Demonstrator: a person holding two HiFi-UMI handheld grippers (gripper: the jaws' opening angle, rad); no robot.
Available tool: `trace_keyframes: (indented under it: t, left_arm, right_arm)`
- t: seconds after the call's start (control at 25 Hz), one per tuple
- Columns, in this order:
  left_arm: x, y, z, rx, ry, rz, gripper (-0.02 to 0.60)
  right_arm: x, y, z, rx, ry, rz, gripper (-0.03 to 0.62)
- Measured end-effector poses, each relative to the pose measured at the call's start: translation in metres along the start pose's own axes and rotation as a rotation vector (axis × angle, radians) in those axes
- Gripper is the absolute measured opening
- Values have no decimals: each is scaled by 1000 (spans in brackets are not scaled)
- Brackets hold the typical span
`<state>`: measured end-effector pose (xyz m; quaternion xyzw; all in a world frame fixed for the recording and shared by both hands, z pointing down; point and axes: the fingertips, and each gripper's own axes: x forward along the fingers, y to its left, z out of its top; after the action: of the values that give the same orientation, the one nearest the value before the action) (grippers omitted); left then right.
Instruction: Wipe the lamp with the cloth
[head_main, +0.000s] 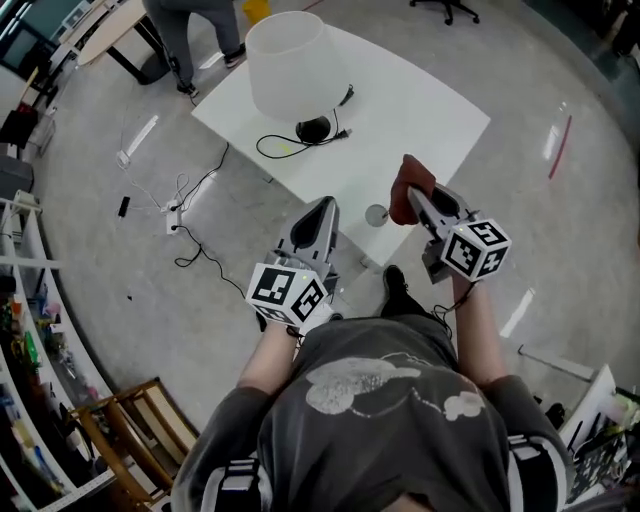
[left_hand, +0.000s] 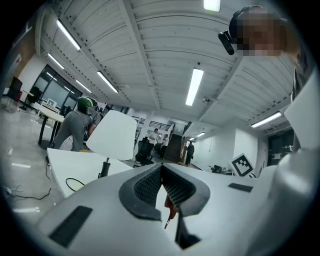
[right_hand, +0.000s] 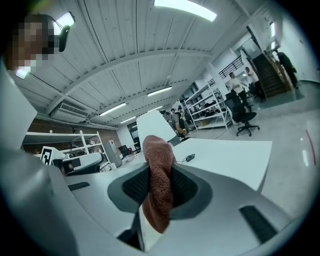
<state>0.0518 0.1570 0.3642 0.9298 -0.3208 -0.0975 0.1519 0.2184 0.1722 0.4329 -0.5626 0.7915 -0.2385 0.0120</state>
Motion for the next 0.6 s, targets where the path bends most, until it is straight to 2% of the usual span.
trace_keyframes:
  t: [0.32, 0.6]
  left_arm:
    - [73, -11, 6, 28, -20, 75, 8]
    - [111, -9, 3, 39, -39, 181, 8]
  right_arm:
    - [19, -69, 44, -3, 25, 74, 91]
    - [33, -112, 59, 0, 66, 138, 91]
